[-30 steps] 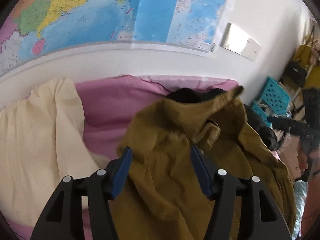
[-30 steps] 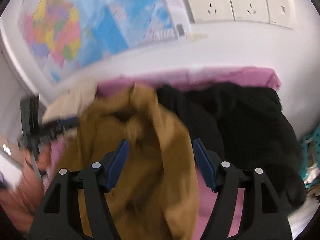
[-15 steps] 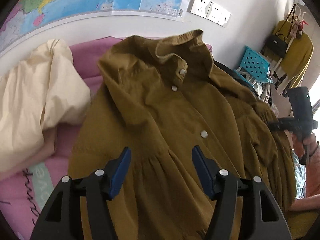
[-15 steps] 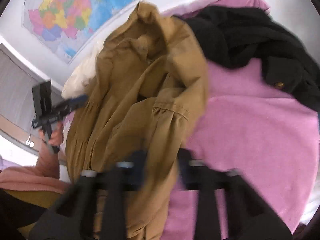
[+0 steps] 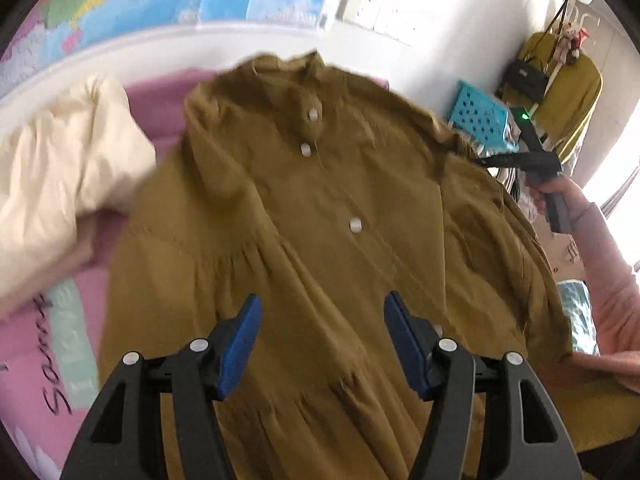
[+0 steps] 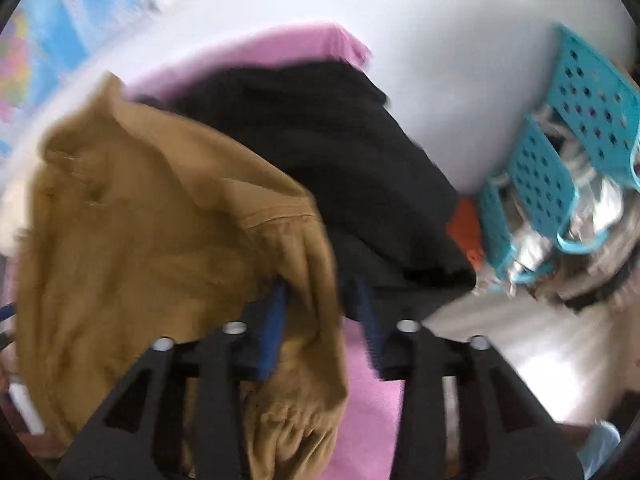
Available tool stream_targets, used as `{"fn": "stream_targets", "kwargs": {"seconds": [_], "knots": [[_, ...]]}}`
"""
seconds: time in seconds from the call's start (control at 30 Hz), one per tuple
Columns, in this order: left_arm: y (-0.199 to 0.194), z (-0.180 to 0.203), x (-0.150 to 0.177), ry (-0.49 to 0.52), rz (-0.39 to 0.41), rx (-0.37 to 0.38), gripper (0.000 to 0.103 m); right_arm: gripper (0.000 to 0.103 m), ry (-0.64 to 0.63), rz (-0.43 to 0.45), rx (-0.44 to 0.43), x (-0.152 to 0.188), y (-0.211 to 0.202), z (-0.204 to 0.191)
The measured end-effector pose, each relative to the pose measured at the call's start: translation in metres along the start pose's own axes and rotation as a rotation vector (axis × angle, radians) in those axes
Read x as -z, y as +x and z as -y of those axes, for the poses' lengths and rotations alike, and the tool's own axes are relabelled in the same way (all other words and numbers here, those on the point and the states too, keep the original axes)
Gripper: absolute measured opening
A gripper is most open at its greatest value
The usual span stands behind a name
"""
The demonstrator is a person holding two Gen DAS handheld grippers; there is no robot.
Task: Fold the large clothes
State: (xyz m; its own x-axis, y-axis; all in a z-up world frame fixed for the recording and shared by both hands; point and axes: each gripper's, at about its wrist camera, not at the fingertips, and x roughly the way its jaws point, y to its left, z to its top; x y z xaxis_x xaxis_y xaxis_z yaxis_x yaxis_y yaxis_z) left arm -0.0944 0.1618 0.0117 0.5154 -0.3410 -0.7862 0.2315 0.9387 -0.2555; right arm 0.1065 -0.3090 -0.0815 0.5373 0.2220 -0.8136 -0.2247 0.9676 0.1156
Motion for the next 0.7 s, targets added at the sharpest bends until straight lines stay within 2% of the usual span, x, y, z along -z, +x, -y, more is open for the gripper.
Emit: {"fn": "stream_targets", "kwargs": {"seconds": [0.03,0.1,0.13,0.23,0.3,0.37,0.4,0.43,0.47,0.5,0.57,0.63,0.7], "knots": [[0.002,0.002,0.006,-0.004,-0.02,0.007,0.062,0.068,0.006,0.017,0.007,0.002,-0.004,-0.001],[0.002,0.006,0.016,-0.004,-0.043,0.015,0.062,0.069,0.006,0.106,0.057,0.008,-0.031,0.0],[0.002,0.009,0.022,-0.002,-0.051,0.018,0.062,0.071,0.002,0.172,0.055,0.011,-0.054,-0.005],[0.002,0.017,0.035,0.021,-0.072,-0.008,0.064,0.076,-0.045,0.333,-0.052,0.025,-0.107,-0.031],[0.003,0.022,0.047,0.031,-0.086,-0.038,0.063,0.081,-0.111,0.378,-0.158,0.035,-0.126,-0.054],[0.006,0.024,0.053,0.043,-0.1,-0.077,0.053,0.081,-0.207,0.372,-0.259,0.051,-0.132,-0.088],[0.006,0.024,0.055,0.049,-0.095,-0.107,0.039,0.081,-0.253,0.355,-0.303,0.058,-0.129,-0.107],[0.005,0.023,0.057,0.049,-0.093,-0.116,0.02,0.081,-0.283,0.341,-0.338,0.063,-0.125,-0.12],[0.002,0.021,0.059,0.043,-0.087,-0.133,0.01,0.081,-0.323,0.308,-0.39,0.07,-0.117,-0.141],[-0.002,0.019,0.058,0.031,-0.075,-0.14,0.005,0.081,-0.349,0.276,-0.428,0.075,-0.109,-0.157],[-0.02,0.013,0.054,0.004,-0.024,-0.126,0.004,0.081,-0.396,0.222,-0.478,0.081,-0.095,-0.185],[-0.054,0.0,0.047,-0.024,0.05,-0.128,0.004,0.081,-0.424,0.179,-0.534,0.083,-0.084,-0.214],[-0.093,-0.021,0.04,-0.077,0.139,-0.152,0.004,0.079,-0.418,0.156,-0.592,0.085,-0.077,-0.224]]}}
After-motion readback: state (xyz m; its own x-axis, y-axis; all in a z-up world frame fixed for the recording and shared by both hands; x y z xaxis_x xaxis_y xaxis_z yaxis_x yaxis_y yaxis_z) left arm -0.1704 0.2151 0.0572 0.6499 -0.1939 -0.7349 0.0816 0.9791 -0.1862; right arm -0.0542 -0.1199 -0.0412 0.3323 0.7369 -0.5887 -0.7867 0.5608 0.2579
